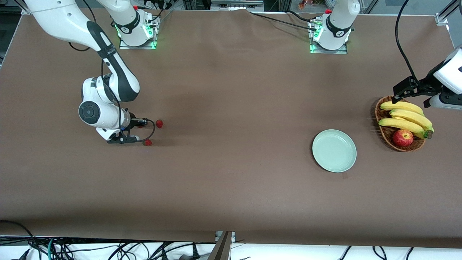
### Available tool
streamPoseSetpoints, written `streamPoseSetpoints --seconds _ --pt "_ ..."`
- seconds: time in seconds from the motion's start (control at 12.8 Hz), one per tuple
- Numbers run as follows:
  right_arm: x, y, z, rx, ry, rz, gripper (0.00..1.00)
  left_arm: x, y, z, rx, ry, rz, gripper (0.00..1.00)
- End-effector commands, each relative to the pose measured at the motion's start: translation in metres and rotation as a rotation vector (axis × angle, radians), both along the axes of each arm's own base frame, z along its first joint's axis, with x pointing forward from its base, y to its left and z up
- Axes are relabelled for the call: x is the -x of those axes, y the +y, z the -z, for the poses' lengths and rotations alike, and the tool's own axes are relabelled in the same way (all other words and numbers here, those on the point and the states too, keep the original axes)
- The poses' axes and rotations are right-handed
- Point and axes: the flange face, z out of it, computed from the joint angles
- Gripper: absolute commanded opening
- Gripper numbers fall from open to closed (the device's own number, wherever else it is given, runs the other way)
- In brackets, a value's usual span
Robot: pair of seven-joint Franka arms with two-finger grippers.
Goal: Collect all strawberries into plate
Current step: 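Carry the strawberry toward the plate and release it mid-table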
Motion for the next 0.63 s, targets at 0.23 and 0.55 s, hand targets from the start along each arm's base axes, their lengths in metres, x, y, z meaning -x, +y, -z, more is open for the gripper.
streamPoseSetpoints --seconds 0.23,0.55 --pt "-0.011 0.191 -0.055 -0.029 -0.064 0.112 0.09 -0.003 0.002 -0.004 -0.016 0.001 0.01 1.0" --pt "0.014 0.342 -0.026 -0.072 -0.075 0.326 0.09 -0.003 0.002 -0.005 -0.015 -0.001 0.01 1.0"
